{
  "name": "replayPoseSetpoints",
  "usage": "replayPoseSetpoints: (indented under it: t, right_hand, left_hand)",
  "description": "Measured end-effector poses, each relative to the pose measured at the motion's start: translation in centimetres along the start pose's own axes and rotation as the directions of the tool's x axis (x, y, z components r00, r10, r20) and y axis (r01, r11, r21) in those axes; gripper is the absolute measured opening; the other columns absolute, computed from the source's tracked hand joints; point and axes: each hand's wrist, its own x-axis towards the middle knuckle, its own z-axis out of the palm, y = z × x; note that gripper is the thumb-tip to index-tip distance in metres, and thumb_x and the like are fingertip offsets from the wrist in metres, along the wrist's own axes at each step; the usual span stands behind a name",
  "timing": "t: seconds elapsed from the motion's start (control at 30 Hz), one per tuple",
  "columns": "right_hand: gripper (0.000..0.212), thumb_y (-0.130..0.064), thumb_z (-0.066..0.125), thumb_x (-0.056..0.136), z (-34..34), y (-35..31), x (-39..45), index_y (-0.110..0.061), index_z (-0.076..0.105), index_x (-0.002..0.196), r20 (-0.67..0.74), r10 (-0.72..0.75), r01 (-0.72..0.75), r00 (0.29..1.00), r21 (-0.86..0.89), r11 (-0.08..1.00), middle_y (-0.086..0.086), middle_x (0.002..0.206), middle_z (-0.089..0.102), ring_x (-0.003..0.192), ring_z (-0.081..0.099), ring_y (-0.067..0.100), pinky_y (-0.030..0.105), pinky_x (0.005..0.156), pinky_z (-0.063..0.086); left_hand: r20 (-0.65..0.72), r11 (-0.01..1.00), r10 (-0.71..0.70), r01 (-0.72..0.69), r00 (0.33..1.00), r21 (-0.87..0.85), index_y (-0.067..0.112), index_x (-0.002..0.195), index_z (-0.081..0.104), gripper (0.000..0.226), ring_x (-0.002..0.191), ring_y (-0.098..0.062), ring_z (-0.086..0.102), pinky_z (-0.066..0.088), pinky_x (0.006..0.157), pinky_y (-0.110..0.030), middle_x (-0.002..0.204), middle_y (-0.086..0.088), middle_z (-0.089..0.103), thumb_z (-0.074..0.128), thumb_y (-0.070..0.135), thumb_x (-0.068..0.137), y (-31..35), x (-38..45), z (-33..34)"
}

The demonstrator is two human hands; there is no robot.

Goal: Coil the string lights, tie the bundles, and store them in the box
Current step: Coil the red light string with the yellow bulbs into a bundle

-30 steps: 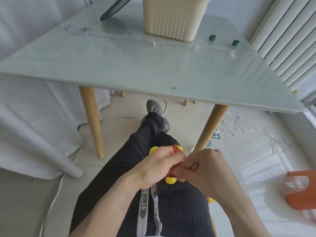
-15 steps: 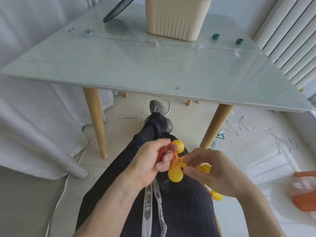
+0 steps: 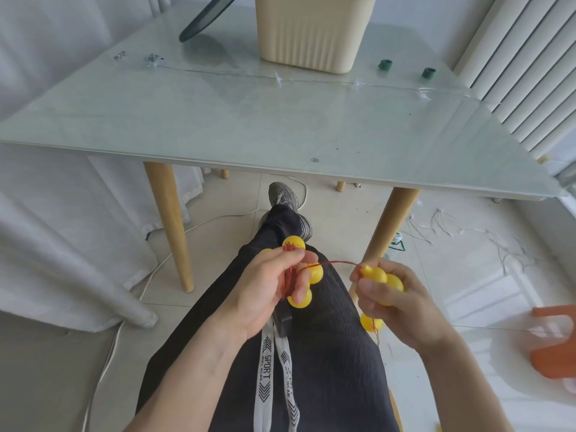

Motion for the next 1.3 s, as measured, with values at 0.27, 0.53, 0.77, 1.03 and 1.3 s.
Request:
replayPoseSetpoints:
  t: [0.27, 0.53, 0.77, 1.03, 1.3]
  right_hand:
    - [0.036, -0.031, 0.077, 0.074, 0.9, -0.9, 1.4, -0.001, 0.068, 0.092, -0.154, 0.016, -0.031, 0.988, -0.1, 0.994, 0.005, 0.06, 0.05, 0.049, 0.032, 0.018, 0.024, 0.045, 0.021]
    - [0.063, -0.055, 0.081, 0.066, 0.0, 0.4, 0.6, -0.012, 0.069, 0.11, -0.172, 0.074, -0.104, 0.982, -0.169, 0.98, 0.016, 0.078, 0.068, 0.056, 0.051, 0.021, 0.036, 0.058, 0.04]
    - [0.018, -0.027, 0.071, 0.092, -0.3, 1.6, 0.2, -0.014, 0.074, 0.08, -0.251, 0.09, -0.2, 0.964, -0.455, 0.868, 0.004, 0.069, 0.069, 0.064, 0.063, 0.019, 0.05, 0.074, 0.05]
    - [0.026, -0.022, 0.069, 0.093, 0.7, 2.6, 0.0, -0.011, 0.069, 0.069, -0.449, -0.104, -0.137, 0.888, -0.473, 0.871, -0.008, 0.049, 0.049, 0.048, 0.041, 0.01, 0.025, 0.053, 0.036]
    - [0.028, -0.03, 0.07, 0.09, 2.3, 1.3, -0.9, -0.025, 0.066, 0.063, -0.305, -0.099, -0.121, 0.947, -0.624, 0.772, -0.009, 0.05, 0.051, 0.049, 0.042, 0.007, 0.018, 0.051, 0.035]
  left_hand:
    - [0.126, 0.988, -0.037, 0.017, 0.991, 0.157, 0.009, 0.074, 0.063, 0.029, 0.046, -0.015, 0.036, 0.034, 0.049, -0.023, 0.061, -0.008, 0.045, 0.055, 0.03, 0.092, 0.1, -0.6, 0.3]
    - [-0.039, 0.976, 0.071, -0.078, 0.997, -0.206, 0.01, 0.072, 0.044, 0.03, 0.073, -0.039, 0.07, 0.058, 0.067, -0.037, 0.064, -0.015, 0.062, 0.041, 0.029, 0.095, 0.5, -0.2, -0.4]
    - [-0.129, 0.951, 0.101, -0.133, 0.986, -0.279, 0.014, 0.073, 0.042, 0.032, 0.05, -0.024, 0.048, 0.051, 0.081, -0.039, 0.056, -0.004, 0.036, 0.035, 0.031, 0.099, 0.5, 0.0, -0.6]
    - [-0.092, 0.949, 0.059, -0.084, 0.994, -0.305, 0.012, 0.083, 0.047, 0.021, 0.05, -0.019, 0.043, 0.05, 0.064, -0.034, 0.067, -0.006, 0.048, 0.042, 0.029, 0.093, 0.6, 0.0, -0.6]
    - [-0.078, 0.921, 0.075, -0.099, 0.994, -0.377, 0.007, 0.087, 0.056, 0.017, 0.09, -0.038, 0.071, 0.06, 0.077, -0.041, 0.096, -0.021, 0.07, 0.047, 0.022, 0.088, 0.4, -0.1, -0.3]
